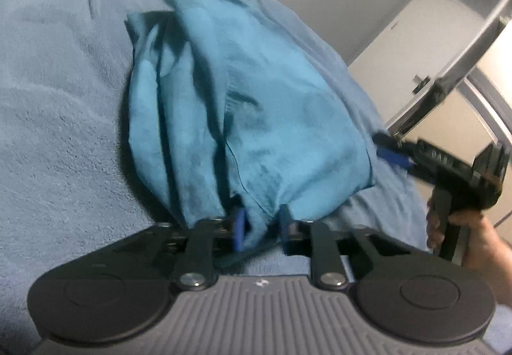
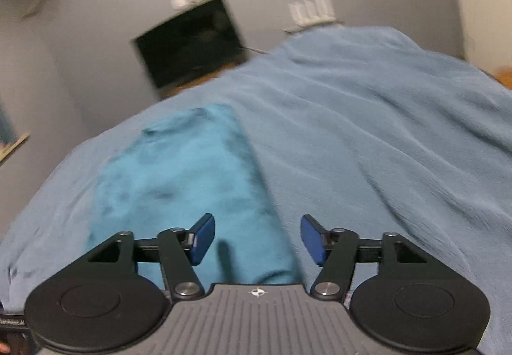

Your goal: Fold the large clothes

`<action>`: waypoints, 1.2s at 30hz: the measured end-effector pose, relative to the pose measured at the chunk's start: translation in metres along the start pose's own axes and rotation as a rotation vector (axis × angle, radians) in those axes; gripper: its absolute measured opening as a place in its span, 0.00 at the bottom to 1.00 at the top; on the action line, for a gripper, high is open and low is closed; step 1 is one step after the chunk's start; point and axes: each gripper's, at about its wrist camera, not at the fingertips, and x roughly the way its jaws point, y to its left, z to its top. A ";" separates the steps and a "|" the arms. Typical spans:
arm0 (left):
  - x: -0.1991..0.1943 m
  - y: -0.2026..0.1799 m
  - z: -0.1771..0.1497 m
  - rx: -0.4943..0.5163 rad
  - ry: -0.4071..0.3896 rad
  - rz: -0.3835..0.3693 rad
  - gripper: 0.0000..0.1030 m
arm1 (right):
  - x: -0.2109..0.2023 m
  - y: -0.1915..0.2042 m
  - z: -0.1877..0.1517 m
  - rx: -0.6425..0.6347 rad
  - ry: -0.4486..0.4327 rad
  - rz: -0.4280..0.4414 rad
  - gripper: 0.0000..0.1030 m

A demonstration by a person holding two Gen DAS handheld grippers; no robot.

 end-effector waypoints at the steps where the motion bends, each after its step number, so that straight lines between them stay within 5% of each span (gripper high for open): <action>1: -0.001 -0.003 -0.002 0.007 -0.008 0.019 0.09 | 0.001 0.009 -0.002 -0.056 -0.016 0.018 0.63; 5: -0.013 -0.006 -0.008 -0.010 -0.057 0.101 0.07 | 0.013 0.047 -0.018 -0.245 0.026 0.049 0.67; 8: -0.022 0.003 -0.011 -0.074 -0.087 0.116 0.07 | 0.002 0.081 -0.039 -0.427 0.096 0.172 0.67; 11: -0.020 -0.001 -0.014 -0.096 -0.086 0.114 0.07 | -0.020 0.083 -0.038 -0.442 0.048 0.261 0.53; 15: -0.020 -0.005 -0.017 -0.102 -0.100 0.057 0.06 | -0.035 0.028 -0.010 -0.228 -0.028 0.100 0.54; 18: -0.019 -0.005 -0.017 -0.120 -0.098 -0.001 0.06 | -0.047 -0.007 0.010 -0.251 -0.042 0.000 0.57; 23: -0.010 -0.002 -0.018 -0.131 -0.060 0.010 0.06 | -0.041 -0.018 -0.001 -0.478 0.203 0.053 0.56; 29: -0.012 0.002 -0.019 -0.140 -0.066 0.000 0.06 | -0.010 0.003 -0.037 -0.681 0.340 0.018 0.55; 34: -0.008 0.006 -0.017 -0.127 -0.062 0.031 0.06 | -0.006 -0.013 -0.034 -0.552 0.277 0.040 0.57; 36: -0.005 0.006 -0.017 -0.118 -0.056 0.050 0.07 | -0.007 -0.026 -0.030 -0.474 0.276 0.074 0.41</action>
